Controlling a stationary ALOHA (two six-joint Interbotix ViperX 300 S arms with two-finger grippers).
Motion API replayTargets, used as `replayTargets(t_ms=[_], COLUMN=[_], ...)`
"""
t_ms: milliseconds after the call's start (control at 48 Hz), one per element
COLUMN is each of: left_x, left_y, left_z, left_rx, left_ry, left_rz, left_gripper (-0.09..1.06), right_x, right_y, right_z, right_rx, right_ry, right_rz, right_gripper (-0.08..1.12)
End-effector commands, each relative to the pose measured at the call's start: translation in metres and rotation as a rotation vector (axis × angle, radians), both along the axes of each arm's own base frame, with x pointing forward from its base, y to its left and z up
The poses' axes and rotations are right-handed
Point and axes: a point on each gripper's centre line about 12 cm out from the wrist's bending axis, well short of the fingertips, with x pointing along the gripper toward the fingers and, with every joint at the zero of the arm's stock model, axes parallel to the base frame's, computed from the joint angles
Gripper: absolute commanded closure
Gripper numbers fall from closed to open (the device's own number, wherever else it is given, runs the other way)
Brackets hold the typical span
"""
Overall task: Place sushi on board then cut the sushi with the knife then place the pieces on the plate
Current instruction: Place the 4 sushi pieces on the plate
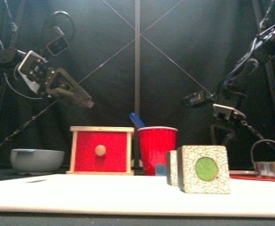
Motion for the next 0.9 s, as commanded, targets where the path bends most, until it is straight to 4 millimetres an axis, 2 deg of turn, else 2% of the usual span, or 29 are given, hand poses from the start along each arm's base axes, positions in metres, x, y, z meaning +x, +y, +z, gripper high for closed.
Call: replayTargets(t_ms=[21, 208, 417, 521, 625, 750, 896], left_x=[0.003, 0.003, 0.002, 0.002, 0.002, 0.002, 0.002], left_y=[0.001, 0.002, 0.001, 0.002, 0.001, 0.001, 0.002], left_z=[0.005, 0.005, 0.004, 0.003, 0.003, 0.003, 0.003], left_rx=[0.001, 0.003, 0.0, 0.0, -0.001, -0.001, -0.001], left_ry=[-0.02, -0.02, -0.006, -0.003, -0.002, -0.003, -0.003], left_rz=[0.004, 0.005, 0.005, 0.007, 0.006, 0.006, 0.007], left_gripper=[0.2, 0.2, 0.2, 0.2, 0.2, 0.2, 0.2], right_x=[0.003, 0.001, 0.006, 0.023, 0.044, 0.072, 0.094], right_y=[-0.008, -0.011, -0.004, 0.018, 0.049, 0.095, 0.14], right_z=[0.0, -0.002, 0.023, 0.04, 0.053, 0.06, 0.058], right_rx=[0.007, 0.006, -0.026, -0.041, -0.047, -0.06, -0.069], right_ry=[-0.062, -0.055, -0.087, -0.135, -0.174, -0.19, -0.184], right_rz=[-0.025, -0.032, -0.002, 0.088, 0.206, 0.379, 0.524], right_gripper=[0.39, 0.25, 0.23, 0.23, 0.23, 0.23, 0.23])
